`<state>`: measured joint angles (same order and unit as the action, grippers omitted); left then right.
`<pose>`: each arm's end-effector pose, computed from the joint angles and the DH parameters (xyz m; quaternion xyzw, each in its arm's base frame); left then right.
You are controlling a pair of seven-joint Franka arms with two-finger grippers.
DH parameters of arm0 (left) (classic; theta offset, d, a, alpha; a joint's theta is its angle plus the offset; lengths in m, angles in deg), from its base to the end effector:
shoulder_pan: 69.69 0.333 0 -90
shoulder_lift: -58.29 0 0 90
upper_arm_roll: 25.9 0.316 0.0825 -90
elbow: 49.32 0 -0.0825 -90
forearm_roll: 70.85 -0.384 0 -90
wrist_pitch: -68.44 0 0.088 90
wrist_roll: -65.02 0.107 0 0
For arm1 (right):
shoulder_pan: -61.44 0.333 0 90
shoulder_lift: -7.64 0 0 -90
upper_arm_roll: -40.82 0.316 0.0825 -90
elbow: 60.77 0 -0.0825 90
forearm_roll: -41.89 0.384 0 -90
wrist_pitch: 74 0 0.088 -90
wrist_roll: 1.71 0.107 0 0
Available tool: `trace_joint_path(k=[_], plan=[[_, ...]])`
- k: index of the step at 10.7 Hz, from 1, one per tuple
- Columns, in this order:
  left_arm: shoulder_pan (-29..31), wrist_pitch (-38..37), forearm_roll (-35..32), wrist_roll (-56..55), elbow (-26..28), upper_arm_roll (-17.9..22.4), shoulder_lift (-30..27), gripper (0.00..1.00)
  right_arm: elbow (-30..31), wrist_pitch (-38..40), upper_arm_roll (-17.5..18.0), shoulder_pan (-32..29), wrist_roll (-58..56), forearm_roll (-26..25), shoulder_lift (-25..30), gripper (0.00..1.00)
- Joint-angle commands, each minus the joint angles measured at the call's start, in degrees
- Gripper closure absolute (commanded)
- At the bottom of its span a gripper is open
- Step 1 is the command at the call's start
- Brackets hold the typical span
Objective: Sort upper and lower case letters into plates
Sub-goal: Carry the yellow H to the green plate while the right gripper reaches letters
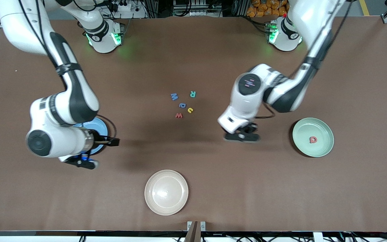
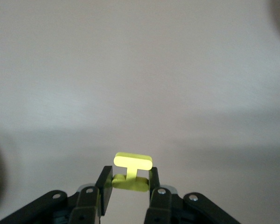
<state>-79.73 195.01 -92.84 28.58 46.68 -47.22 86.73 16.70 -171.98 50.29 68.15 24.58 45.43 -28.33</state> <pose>0.6012 -0.3174 0.3383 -0.9958 0.0406 -0.0736 0.0371 0.6708 0.1773 0.3418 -0.9828 0.1043 0.1503 0.0271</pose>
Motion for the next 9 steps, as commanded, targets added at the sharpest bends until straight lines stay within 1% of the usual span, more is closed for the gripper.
trace_joint_path(k=[1,5,6,7,8,9], plan=[[7.37,-2.72,-0.95,7.66,1.38,-0.83,-3.12,1.00,0.84,-2.02,0.90,2.76,2.26,-0.10,0.64,0.00],[17.93,-2.90,-0.95,21.02,1.56,-0.83,-3.05,1.00,1.54,-6.69,0.90,11.10,6.92,-0.63,0.11,0.00],[19.60,-2.90,-0.95,22.28,1.56,-0.83,-2.78,1.00,1.80,-7.91,0.56,14.61,9.37,-0.98,-0.59,0.00],[20.06,-2.90,-0.95,22.90,1.64,-0.66,-2.52,1.00,2.15,-8.36,0.55,16.90,12.70,-2.12,-1.38,0.00],[21.54,-2.90,-0.95,23.51,1.82,-0.57,-2.17,1.00,3.11,-9.85,0.55,18.49,13.60,-2.65,-1.56,0.00],[23.03,-2.73,-1.04,24.91,1.82,-0.57,-1.64,1.00,3.91,-12.73,0.55,20.51,16.75,-2.66,-2.34,0.00]])
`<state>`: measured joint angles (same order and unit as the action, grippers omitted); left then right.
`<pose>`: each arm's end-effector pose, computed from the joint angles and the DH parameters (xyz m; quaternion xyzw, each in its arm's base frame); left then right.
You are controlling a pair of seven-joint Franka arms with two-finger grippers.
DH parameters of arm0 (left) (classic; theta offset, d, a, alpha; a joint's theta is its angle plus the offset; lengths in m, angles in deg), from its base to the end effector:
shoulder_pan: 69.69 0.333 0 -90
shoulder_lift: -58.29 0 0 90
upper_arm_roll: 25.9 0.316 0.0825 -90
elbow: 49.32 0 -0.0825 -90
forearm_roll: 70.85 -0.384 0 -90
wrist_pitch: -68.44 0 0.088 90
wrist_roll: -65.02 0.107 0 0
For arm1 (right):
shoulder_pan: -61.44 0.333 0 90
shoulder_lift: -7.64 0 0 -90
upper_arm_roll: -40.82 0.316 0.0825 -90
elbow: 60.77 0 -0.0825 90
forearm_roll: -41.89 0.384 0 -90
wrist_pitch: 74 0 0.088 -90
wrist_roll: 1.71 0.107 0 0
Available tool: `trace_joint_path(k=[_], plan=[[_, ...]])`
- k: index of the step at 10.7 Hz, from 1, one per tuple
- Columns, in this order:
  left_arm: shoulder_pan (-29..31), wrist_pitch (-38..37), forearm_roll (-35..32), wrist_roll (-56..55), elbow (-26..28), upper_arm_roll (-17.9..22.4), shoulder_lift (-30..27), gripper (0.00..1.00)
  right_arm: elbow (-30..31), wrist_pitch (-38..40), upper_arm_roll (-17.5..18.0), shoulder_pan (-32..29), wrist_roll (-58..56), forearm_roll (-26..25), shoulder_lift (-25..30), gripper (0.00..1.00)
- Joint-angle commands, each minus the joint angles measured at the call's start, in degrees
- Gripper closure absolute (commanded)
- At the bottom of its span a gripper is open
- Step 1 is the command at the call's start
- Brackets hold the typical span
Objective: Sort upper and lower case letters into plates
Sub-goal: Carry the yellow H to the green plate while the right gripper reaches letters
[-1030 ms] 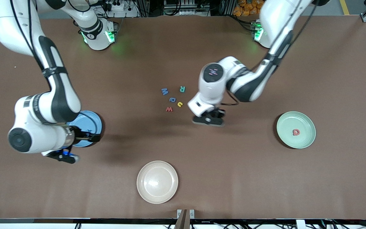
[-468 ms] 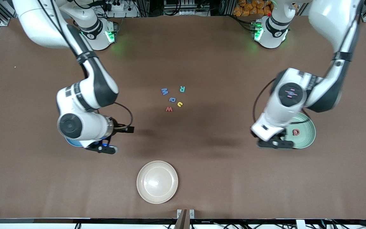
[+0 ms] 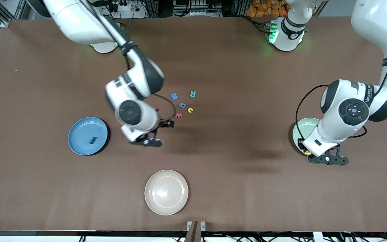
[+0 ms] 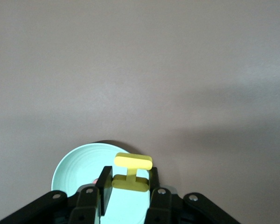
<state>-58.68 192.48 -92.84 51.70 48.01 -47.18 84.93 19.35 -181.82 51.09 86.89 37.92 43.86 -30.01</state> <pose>0.6652 -0.0788 0.3438 -0.9949 0.0584 -0.0370 0.0733 0.5844 0.3943 0.3122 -0.9926 0.0542 0.1085 0.0068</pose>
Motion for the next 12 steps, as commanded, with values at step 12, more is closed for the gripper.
trace_joint_path(k=[12], plan=[[8.33,-0.46,3.35,1.38,6.81,-0.87,3.60,1.00,20.33,-26.21,-0.16,7.07,4.76,-6.01,-1.03,0.00]])
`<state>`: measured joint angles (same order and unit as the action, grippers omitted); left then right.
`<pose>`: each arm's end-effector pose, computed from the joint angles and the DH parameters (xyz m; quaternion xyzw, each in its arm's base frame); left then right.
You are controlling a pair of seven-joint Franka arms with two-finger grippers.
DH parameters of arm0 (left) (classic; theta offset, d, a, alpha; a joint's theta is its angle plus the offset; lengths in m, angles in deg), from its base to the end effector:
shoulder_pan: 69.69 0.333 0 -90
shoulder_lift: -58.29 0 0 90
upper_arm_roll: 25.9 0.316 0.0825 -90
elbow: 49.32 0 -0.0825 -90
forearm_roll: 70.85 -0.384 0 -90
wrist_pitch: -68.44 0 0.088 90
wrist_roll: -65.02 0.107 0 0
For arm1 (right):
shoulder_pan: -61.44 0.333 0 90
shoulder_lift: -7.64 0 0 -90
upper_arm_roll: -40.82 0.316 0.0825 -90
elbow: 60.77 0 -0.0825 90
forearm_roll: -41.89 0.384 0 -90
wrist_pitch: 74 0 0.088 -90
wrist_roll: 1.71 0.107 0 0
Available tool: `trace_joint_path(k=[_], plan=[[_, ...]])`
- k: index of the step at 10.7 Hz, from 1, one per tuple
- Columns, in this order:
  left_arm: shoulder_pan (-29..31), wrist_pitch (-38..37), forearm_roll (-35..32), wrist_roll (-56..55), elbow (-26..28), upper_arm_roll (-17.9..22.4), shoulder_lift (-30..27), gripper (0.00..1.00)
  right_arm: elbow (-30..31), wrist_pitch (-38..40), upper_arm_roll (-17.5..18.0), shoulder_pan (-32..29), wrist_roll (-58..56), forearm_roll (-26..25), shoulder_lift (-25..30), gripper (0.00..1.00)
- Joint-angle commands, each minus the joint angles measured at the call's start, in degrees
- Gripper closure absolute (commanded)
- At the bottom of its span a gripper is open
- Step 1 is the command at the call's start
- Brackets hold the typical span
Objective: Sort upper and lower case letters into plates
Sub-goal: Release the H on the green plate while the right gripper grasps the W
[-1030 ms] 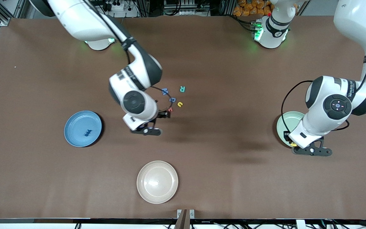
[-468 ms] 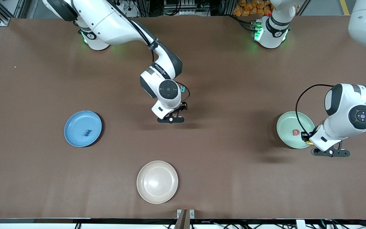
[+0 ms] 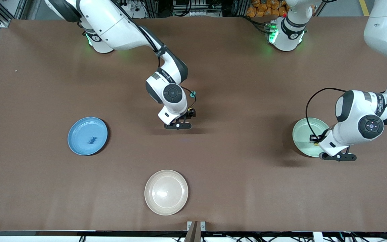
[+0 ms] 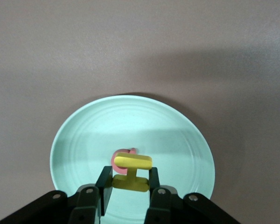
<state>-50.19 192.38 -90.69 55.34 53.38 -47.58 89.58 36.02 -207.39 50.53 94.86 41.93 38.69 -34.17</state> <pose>0.6406 0.0063 0.2532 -0.9971 0.0221 0.0567 0.0449 0.4945 0.4481 0.1712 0.9985 -0.0034 -0.0548 0.0000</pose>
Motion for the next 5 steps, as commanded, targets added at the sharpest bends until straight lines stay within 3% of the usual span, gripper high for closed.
trace_joint_path(k=[1,2,3,5], plan=[[-0.25,-0.71,1.21,-2.89,1.89,-0.56,-1.14,0.88,4.89,-0.90,0.57,-1.42,0.66,-0.75,4.01,0.00],[-0.16,-1.06,1.21,-2.89,1.89,-0.73,-1.14,0.50,4.99,-0.82,0.66,-1.51,0.83,-0.67,4.10,0.00],[-0.16,-1.07,1.21,-2.98,2.07,-0.91,-1.14,0.00,5.16,-0.82,0.75,-1.60,0.83,-0.58,4.36,0.00],[-0.25,-1.15,1.21,-3.24,2.16,-1.61,-1.67,0.00,5.16,-0.99,0.75,-1.52,0.83,-0.58,4.28,0.00]])
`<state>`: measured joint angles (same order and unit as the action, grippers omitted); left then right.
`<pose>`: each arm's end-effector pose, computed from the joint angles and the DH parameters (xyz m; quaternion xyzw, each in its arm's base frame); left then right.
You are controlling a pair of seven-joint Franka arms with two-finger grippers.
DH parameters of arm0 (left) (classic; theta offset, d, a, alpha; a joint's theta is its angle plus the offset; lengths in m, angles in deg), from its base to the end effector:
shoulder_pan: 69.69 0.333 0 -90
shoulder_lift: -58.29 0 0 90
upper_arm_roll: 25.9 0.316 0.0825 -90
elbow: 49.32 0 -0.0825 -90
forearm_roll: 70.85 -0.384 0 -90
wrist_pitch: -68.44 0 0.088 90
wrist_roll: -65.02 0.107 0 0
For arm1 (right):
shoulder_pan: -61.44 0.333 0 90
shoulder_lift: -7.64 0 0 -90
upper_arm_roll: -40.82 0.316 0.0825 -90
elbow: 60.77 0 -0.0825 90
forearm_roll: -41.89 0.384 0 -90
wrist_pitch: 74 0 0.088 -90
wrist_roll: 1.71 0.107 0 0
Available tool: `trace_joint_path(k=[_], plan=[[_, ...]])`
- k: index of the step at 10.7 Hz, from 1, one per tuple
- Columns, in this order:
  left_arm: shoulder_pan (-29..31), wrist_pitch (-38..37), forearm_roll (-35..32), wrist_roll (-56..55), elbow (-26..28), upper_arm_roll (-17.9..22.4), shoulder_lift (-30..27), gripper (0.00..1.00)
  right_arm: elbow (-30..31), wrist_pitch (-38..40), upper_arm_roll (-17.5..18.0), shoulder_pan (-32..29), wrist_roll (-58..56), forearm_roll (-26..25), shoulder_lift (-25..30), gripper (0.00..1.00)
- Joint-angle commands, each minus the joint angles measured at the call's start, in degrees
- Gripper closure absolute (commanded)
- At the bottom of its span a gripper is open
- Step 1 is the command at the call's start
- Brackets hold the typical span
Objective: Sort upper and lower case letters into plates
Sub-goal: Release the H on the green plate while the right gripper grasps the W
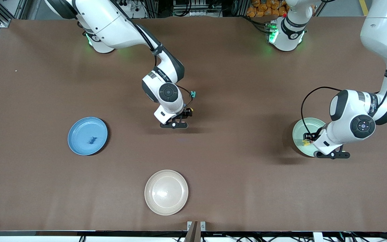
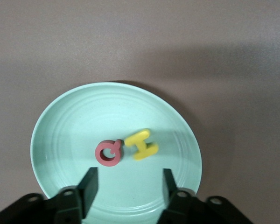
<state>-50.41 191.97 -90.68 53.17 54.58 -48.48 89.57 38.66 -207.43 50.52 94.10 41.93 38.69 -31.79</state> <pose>0.6334 -0.0068 0.2460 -0.9967 0.0143 0.0676 0.0434 0.4926 0.4362 0.1803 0.9985 -0.0078 -0.0546 0.0031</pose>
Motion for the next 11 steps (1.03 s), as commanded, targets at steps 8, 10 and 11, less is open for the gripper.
trace_joint_path(k=[8,10,11], plan=[[0.15,-4.07,1.28,-8.64,0.16,-10.64,-4.91,0.00,2.52,-1.47,0.76,-0.41,0.92,-0.23,1.20,0.00],[0.41,-5.56,1.28,-8.90,0.16,-13.45,-5.97,0.00,2.52,-2.00,0.67,-0.15,1.01,-0.23,0.68,0.00],[0.41,-6.09,1.28,-9.68,0.16,-14.42,-6.15,0.00,2.52,-2.18,0.67,-0.15,1.01,-0.23,0.68,0.00]])
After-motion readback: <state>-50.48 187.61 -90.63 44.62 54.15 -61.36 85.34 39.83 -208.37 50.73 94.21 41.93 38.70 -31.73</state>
